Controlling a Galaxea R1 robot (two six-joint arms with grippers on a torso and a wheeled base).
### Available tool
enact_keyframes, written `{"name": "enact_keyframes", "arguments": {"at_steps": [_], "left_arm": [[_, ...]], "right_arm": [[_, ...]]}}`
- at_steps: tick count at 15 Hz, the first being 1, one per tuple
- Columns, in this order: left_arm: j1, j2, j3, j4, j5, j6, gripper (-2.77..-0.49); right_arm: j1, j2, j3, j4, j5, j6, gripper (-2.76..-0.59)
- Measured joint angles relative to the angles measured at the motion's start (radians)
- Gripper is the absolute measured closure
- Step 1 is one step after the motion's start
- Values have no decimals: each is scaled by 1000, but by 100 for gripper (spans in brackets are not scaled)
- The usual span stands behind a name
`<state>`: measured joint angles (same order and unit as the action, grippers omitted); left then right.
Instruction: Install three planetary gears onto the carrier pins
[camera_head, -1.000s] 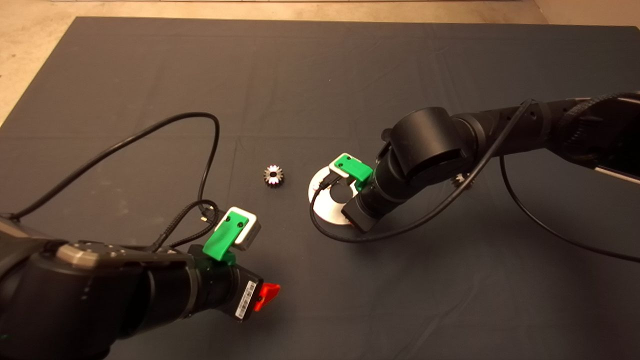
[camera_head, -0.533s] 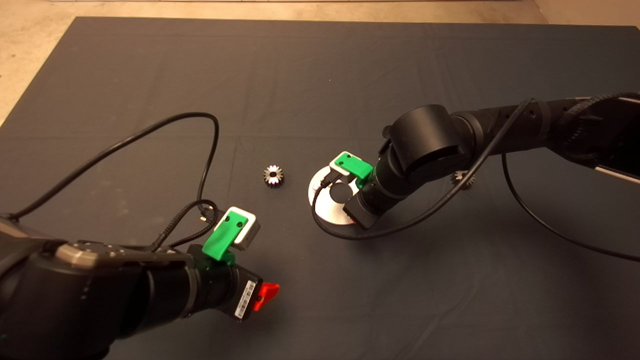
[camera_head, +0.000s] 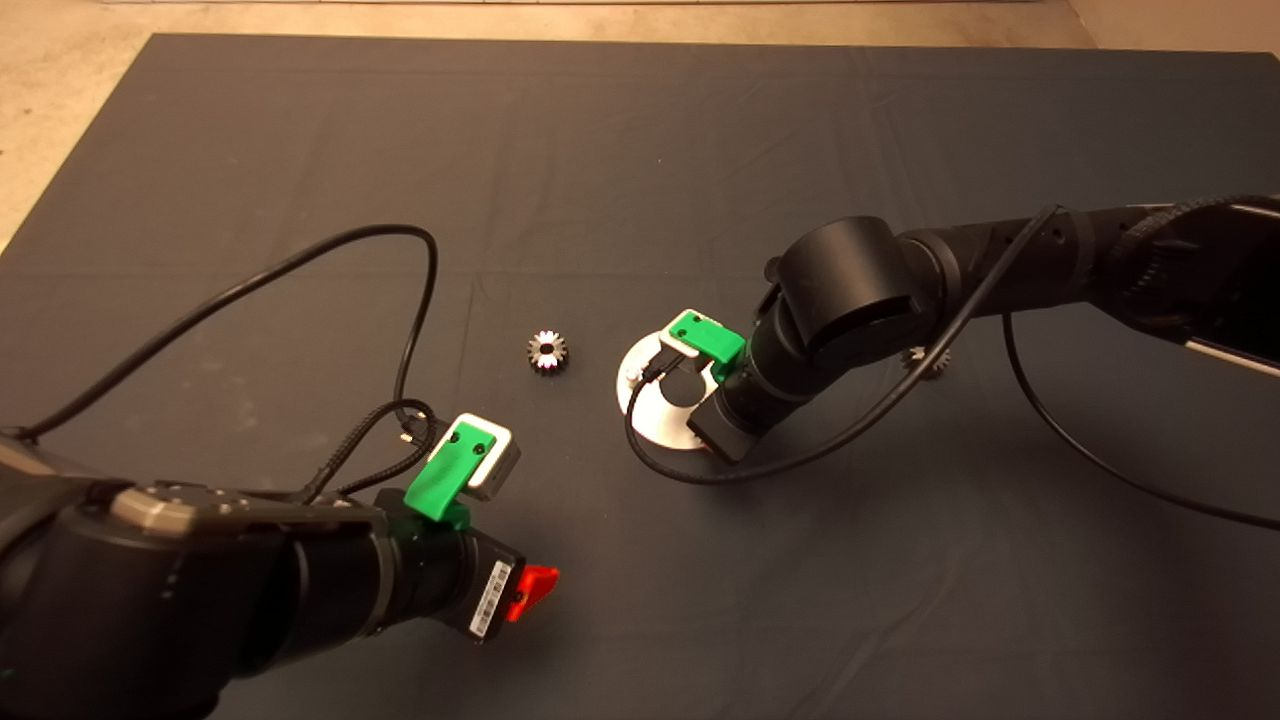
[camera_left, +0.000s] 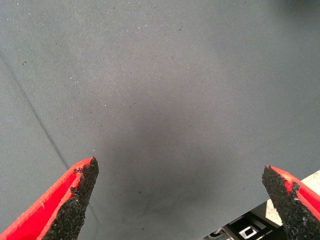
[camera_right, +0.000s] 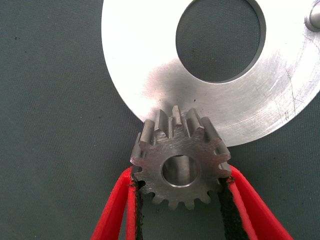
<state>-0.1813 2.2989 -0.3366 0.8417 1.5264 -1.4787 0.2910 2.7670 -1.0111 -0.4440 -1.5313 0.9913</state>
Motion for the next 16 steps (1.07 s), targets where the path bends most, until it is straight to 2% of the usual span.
{"name": "enact_keyframes", "arguments": {"at_steps": [11, 16], "left_arm": [[0, 0, 0, 1, 0, 0, -236], [0, -3, 0, 3, 0, 0, -236]], "right_arm": [[0, 0, -8, -9, 4, -18, -81], [1, 0, -13, -26, 6, -23, -81]]}}
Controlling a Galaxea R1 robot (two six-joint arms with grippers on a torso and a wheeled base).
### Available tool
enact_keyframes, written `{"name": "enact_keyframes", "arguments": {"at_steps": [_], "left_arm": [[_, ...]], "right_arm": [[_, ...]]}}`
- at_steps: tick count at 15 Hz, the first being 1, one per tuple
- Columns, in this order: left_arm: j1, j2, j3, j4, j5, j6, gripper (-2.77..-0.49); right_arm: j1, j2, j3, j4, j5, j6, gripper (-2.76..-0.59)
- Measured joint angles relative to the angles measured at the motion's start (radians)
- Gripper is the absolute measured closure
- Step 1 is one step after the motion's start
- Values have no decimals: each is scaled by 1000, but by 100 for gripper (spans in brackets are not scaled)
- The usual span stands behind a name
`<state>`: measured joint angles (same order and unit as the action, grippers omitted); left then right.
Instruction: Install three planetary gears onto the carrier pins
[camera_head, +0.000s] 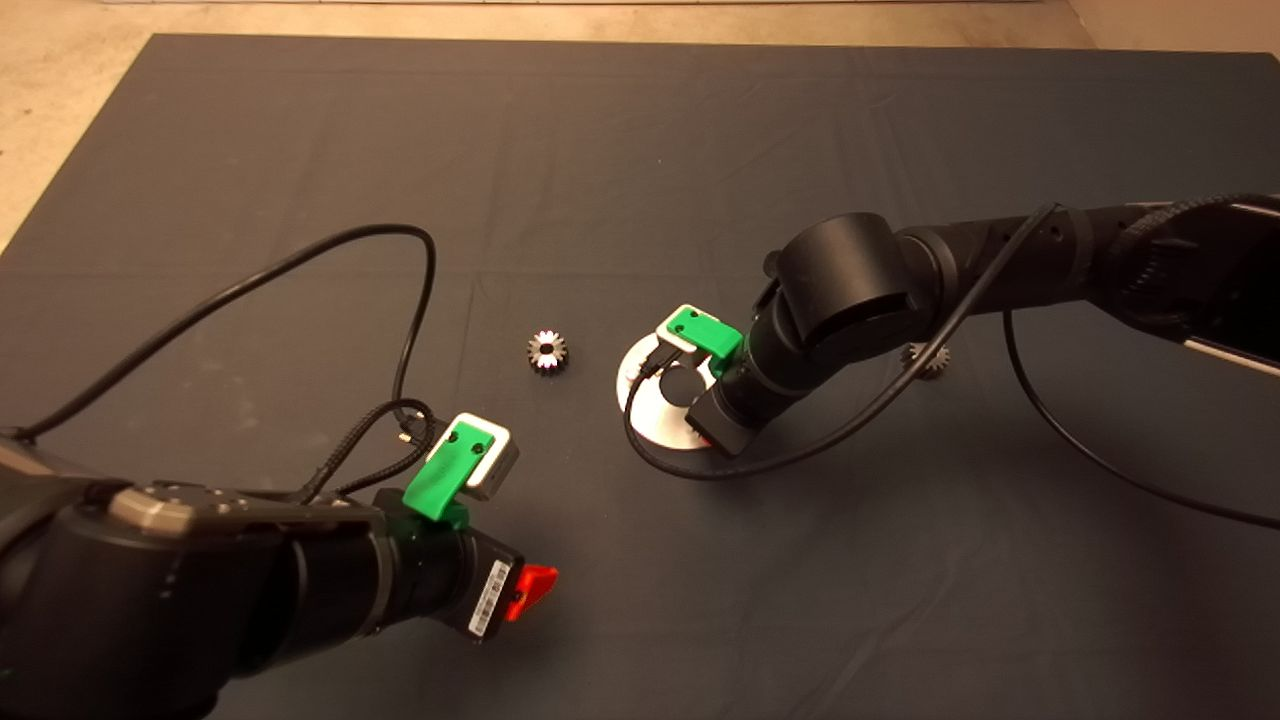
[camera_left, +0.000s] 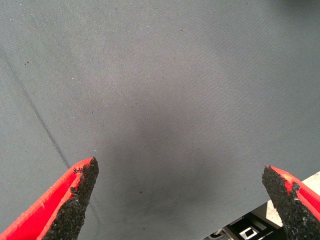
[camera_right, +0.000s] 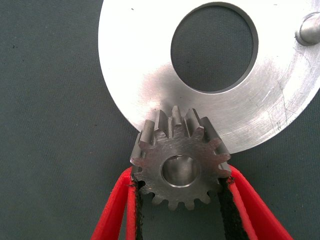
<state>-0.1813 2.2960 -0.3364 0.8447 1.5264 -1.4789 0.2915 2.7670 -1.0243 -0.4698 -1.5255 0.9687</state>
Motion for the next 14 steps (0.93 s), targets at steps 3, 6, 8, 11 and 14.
{"name": "enact_keyframes", "arguments": {"at_steps": [3, 6, 8, 11, 14], "left_arm": [[0, 0, 0, 5, 0, 0, -236], [0, 0, 0, 6, 0, 0, -236], [0, 0, 0, 7, 0, 0, -236], [0, 0, 0, 11, 0, 0, -236], [0, 0, 0, 13, 0, 0, -236]], "right_arm": [[0, 0, 0, 0, 0, -3, -81], [0, 0, 0, -1, 0, -4, -81], [0, 0, 0, -1, 0, -8, -81], [0, -2, 0, -1, 1, -11, -81], [0, -2, 0, -4, 1, -15, -81]]}}
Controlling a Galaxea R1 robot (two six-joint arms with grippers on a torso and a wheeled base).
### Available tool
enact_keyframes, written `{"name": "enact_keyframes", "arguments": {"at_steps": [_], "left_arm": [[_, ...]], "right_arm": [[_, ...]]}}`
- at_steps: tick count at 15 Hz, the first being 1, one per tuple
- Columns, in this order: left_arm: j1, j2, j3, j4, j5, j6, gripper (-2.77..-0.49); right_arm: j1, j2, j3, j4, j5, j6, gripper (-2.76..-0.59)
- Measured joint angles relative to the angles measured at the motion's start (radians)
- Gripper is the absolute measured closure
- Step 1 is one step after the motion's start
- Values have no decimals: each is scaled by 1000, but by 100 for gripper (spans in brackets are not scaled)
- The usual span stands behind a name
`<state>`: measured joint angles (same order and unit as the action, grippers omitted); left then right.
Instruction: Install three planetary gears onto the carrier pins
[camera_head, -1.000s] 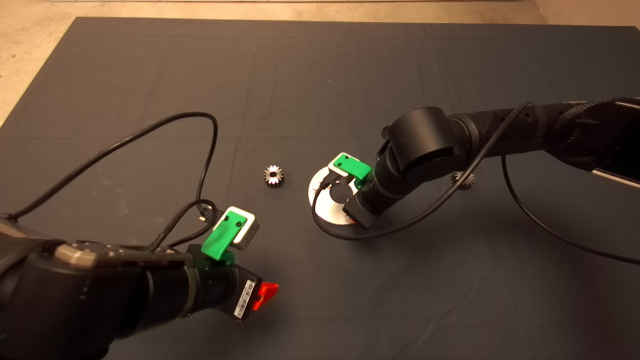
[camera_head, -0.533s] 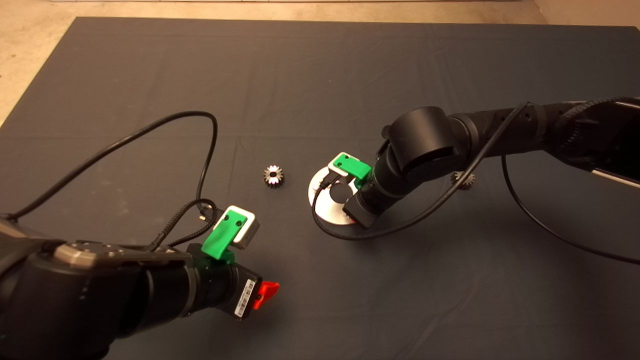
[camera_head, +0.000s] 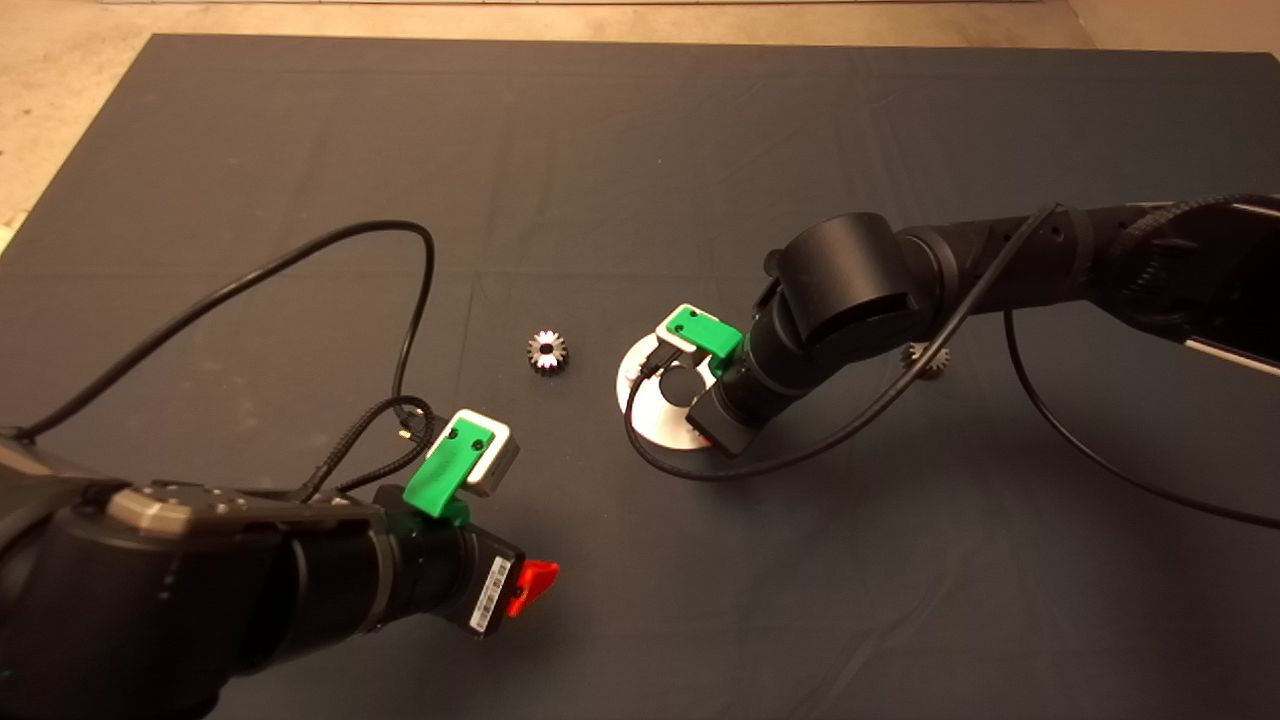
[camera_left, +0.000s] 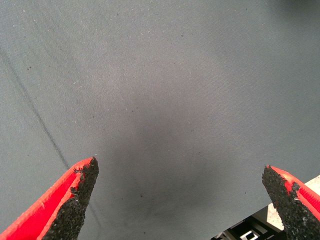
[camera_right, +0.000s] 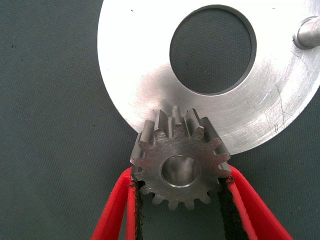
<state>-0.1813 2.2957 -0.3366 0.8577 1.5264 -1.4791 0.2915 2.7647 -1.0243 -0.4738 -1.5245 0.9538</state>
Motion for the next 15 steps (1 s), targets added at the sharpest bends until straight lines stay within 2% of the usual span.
{"name": "enact_keyframes", "arguments": {"at_steps": [15], "left_arm": [[0, -8, 0, 4, 0, 0, -236]], "right_arm": [[0, -25, 15, -9, 5, -4, -81]]}}
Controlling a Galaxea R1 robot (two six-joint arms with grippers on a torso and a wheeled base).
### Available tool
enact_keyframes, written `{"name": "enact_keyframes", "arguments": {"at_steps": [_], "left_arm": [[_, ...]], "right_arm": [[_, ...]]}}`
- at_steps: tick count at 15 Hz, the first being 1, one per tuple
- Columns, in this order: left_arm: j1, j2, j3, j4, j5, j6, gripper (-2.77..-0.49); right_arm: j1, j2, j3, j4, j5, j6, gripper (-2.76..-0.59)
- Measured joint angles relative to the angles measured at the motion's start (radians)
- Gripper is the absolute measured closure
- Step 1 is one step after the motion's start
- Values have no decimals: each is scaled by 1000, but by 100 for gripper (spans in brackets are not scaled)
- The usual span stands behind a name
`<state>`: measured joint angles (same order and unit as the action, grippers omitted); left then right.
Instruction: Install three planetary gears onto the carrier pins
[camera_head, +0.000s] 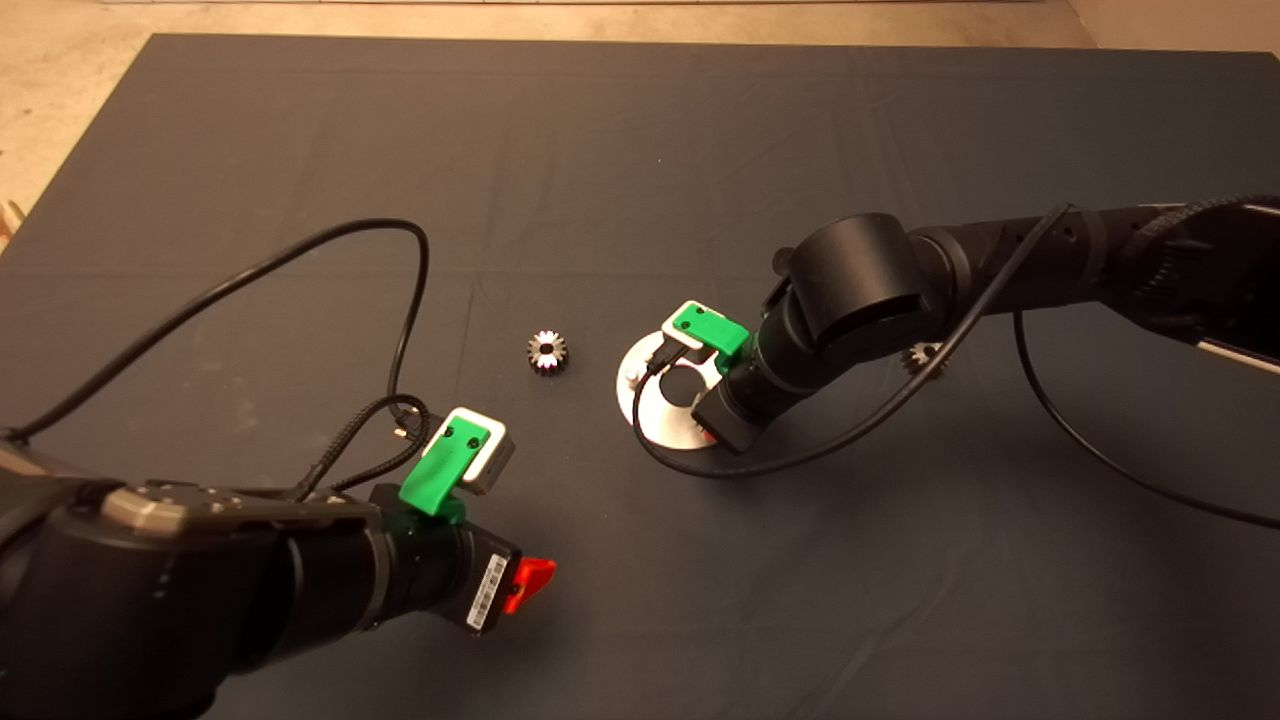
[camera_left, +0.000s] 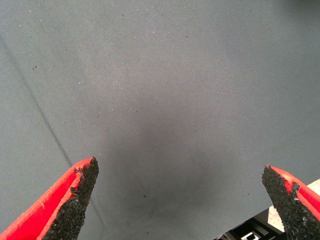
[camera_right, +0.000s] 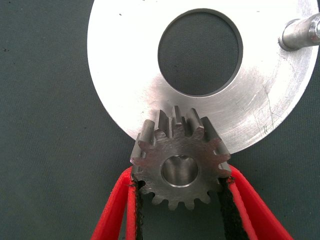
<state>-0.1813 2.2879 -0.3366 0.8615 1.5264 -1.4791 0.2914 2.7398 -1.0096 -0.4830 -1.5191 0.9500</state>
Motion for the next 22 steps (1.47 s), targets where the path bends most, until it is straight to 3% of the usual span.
{"name": "enact_keyframes", "arguments": {"at_steps": [10, 22], "left_arm": [[0, 0, 0, 1, 0, 0, -236], [0, 0, 0, 1, 0, 0, -236]], "right_arm": [[-4, -3, 19, -9, -11, 0, -81], [-7, 1, 29, -9, -12, 0, -81]]}}
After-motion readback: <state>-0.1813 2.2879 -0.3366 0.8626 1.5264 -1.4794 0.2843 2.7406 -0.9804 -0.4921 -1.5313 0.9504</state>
